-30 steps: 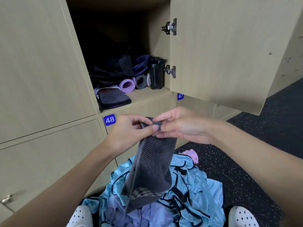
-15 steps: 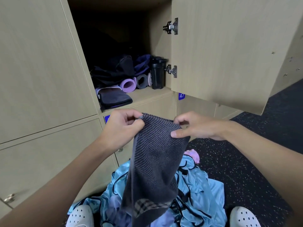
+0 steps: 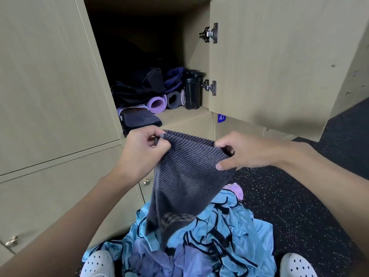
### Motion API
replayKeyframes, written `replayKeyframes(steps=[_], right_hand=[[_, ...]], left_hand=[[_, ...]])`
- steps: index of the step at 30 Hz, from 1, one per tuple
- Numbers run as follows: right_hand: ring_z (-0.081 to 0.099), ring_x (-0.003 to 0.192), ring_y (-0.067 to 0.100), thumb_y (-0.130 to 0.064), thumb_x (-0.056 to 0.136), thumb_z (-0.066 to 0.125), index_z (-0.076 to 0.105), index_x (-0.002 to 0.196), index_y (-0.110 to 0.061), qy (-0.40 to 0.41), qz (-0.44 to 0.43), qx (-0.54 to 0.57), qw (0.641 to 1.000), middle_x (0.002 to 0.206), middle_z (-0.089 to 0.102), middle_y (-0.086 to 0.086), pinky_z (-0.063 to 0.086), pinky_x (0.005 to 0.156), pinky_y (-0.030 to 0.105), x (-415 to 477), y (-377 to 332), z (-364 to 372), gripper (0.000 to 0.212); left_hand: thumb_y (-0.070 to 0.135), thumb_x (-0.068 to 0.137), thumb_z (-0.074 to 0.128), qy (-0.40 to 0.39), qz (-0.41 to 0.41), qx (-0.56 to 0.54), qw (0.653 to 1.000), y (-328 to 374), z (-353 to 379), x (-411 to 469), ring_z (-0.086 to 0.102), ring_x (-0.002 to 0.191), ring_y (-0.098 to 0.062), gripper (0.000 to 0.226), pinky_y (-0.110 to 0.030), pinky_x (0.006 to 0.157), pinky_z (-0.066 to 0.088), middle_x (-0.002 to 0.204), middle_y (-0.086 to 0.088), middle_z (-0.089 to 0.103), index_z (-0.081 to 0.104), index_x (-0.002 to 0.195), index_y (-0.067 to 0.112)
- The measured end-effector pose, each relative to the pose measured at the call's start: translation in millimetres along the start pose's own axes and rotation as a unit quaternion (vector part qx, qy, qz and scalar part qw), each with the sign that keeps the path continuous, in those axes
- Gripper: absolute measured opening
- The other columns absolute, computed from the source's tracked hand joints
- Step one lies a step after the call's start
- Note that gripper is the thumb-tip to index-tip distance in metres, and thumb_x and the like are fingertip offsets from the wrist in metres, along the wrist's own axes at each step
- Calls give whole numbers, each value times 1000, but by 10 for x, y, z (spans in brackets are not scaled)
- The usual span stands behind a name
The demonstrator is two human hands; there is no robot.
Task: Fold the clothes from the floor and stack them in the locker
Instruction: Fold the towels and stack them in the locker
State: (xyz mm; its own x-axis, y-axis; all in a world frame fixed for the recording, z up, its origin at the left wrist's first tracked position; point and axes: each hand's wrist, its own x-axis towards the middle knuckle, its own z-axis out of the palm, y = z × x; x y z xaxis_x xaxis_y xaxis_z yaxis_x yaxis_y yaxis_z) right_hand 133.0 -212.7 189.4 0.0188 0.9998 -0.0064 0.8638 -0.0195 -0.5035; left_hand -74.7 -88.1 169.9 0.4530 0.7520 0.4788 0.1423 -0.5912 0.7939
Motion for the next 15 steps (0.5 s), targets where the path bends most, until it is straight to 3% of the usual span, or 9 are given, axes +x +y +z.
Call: replayKeyframes(steps=[2, 5, 6, 8, 10, 12, 15], right_hand=[[60, 84, 12, -21, 86, 75, 59, 74, -9, 28, -9, -25, 999, 93, 63, 2, 45, 71, 26, -5, -12, -2, 23], [59, 95, 21, -21, 82, 77, 42, 60, -14, 105, -56, -3, 993, 103, 60, 4, 47, 87, 31, -36, -130, -9, 42], [60, 94, 22, -21, 81, 77, 38, 59, -16, 138, -64, 11, 988, 103, 61, 5, 48, 86, 34, -35, -164, -12, 45], [57, 77, 18, -23, 82, 77, 36, 60, -18, 191, -64, 8, 979, 89, 61, 6, 47, 72, 35, -23, -191, -29, 47], [43, 61, 9, -34, 86, 72, 37, 61, -21, 201, -56, -90, 974, 71, 52, -2, 36, 60, 33, -22, -156, -50, 45], [45, 61, 8, -49, 89, 60, 40, 62, -26, 176, -48, -192, 964, 68, 49, -9, 46, 63, 39, -31, -112, -48, 41], [52, 71, 8, -45, 92, 59, 47, 68, -31, 167, -55, -179, 968, 77, 51, -14, 50, 70, 48, -66, -107, -61, 30]], left_hand=[[-2, 86, 59, 10, 6, 28, 1000, -22, -22, 19, 34, 49, -4, 19, -14, 49, 29, 55, 6, 46, 63, 72, 9], [0, 85, 59, 23, 11, 70, 997, -35, -71, 52, 31, 44, -7, 14, -14, 44, 25, 52, 3, 41, 63, 73, 6], [0, 85, 58, 23, 9, 72, 997, -31, -87, 58, 30, 41, -7, 14, -14, 42, 24, 51, 3, 41, 63, 73, 5], [0, 86, 57, 21, 4, 64, 998, -17, -109, 60, 29, 38, -6, 18, -14, 40, 22, 50, 4, 41, 60, 70, 8], [-1, 86, 57, 20, 9, 57, 998, -2, -105, 40, 28, 38, -7, 21, -14, 40, 22, 48, 6, 39, 59, 69, 11], [0, 85, 57, 22, 20, 68, 997, 11, -88, 11, 27, 40, -8, 22, -16, 41, 22, 44, 12, 35, 58, 68, 13], [-1, 87, 55, 30, 6, 55, 998, 11, -105, 23, 29, 40, -8, 18, -14, 40, 24, 40, 13, 34, 59, 71, 7]])
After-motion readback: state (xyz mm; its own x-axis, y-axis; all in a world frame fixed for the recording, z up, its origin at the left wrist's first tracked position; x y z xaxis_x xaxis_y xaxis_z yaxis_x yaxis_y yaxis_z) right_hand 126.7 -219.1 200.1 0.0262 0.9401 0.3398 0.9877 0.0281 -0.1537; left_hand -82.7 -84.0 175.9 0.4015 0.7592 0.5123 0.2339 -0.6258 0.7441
